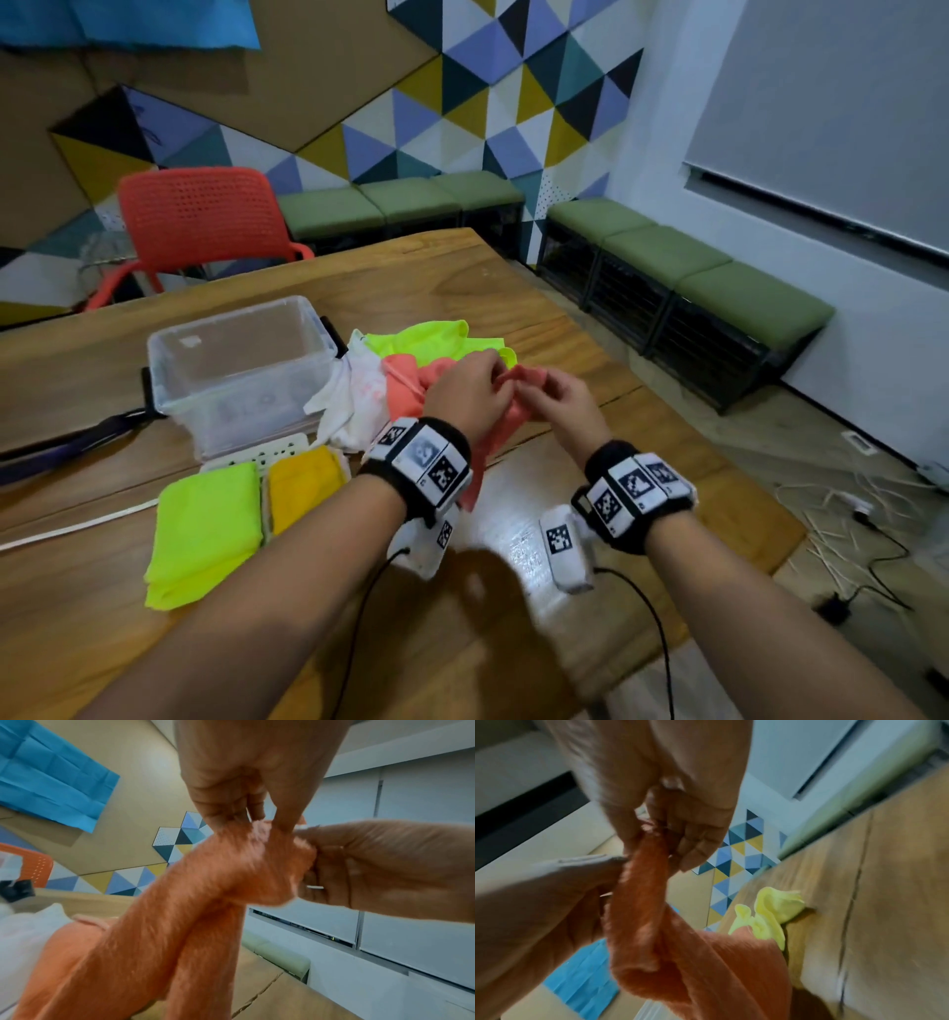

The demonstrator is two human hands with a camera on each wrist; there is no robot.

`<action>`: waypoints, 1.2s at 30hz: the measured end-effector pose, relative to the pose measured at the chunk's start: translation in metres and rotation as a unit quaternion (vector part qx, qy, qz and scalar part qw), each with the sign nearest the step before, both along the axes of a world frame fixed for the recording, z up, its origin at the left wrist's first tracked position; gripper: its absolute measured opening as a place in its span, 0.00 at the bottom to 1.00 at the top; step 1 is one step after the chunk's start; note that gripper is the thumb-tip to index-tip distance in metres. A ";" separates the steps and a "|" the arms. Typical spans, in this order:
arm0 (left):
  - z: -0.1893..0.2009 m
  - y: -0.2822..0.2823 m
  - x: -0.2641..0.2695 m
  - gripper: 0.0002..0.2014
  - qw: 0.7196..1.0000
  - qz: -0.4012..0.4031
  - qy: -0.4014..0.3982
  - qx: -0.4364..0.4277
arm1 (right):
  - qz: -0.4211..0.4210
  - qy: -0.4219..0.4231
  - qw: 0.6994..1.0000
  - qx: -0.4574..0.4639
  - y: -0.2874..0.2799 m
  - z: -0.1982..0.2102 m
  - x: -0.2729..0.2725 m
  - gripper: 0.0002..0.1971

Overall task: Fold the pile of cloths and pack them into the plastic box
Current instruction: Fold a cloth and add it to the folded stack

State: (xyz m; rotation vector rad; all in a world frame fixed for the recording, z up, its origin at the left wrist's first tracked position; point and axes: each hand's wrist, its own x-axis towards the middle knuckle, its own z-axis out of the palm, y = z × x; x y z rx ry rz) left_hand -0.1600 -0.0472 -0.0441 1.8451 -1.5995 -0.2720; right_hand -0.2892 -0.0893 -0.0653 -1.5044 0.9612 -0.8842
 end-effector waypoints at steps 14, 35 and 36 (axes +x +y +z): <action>0.096 0.000 0.010 0.09 0.982 -0.118 0.146 -0.012 | -0.015 -0.115 0.983 -0.139 -0.015 0.152 -0.015 0.04; -0.040 0.010 0.091 0.12 0.930 0.232 0.284 -0.023 | 0.104 0.170 0.972 0.122 0.004 -0.032 -0.033 0.07; -0.042 0.009 0.100 0.13 0.923 0.249 0.291 -0.031 | 0.088 0.167 0.976 0.112 0.000 -0.029 -0.040 0.06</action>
